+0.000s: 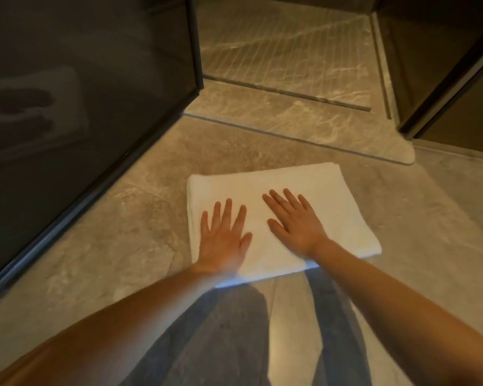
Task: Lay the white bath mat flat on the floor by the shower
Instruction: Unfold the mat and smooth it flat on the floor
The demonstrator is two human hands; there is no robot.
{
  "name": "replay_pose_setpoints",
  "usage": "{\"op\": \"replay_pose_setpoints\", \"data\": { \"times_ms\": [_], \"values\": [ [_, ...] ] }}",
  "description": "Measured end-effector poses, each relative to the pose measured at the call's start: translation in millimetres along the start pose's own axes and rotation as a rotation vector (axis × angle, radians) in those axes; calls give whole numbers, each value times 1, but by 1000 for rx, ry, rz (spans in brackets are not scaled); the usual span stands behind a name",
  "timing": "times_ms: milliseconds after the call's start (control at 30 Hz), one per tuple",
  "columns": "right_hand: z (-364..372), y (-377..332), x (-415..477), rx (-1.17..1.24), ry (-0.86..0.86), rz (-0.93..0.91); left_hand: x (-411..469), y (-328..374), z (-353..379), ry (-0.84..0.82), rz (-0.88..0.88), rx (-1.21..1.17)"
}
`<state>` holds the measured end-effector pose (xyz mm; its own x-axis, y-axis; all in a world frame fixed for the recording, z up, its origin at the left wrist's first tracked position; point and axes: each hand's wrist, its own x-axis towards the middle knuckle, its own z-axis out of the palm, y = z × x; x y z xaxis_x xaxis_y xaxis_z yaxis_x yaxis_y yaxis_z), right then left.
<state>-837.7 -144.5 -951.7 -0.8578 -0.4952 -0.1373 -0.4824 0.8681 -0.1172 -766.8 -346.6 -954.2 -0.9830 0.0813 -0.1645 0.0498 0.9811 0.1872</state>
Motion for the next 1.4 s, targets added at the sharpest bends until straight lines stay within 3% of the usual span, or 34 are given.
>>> {"op": "replay_pose_setpoints", "data": {
  "times_ms": [67,133,200,300,367,433,567,800,900,1100,1233,1400],
  "values": [
    [-19,19,7,-44,-106,-169,-26,25,1,-111,-67,30],
    [-33,16,14,-12,-152,-178,-30,39,-13,-149,-71,105],
    [-36,-8,10,117,20,-22,-11,36,-37,-27,1,86],
    [-20,-52,-7,173,304,391,21,14,-57,119,327,50],
    [-6,-71,-16,149,262,586,36,-4,-53,100,468,109],
    [8,-80,-17,182,171,650,40,-19,-38,44,448,124],
    [27,-75,-15,143,136,534,30,-39,-7,21,293,23],
    [16,-39,15,120,77,60,-12,-19,14,168,-118,-16],
    [16,-38,19,89,58,39,-11,-27,10,125,-75,-24],
    [15,-40,18,66,52,49,-21,-78,0,34,210,-96],
    [16,-41,17,51,59,48,-34,-103,-16,-57,168,-369],
    [18,-39,17,44,64,48,-51,-115,-23,-127,265,-276]
  ]
}}
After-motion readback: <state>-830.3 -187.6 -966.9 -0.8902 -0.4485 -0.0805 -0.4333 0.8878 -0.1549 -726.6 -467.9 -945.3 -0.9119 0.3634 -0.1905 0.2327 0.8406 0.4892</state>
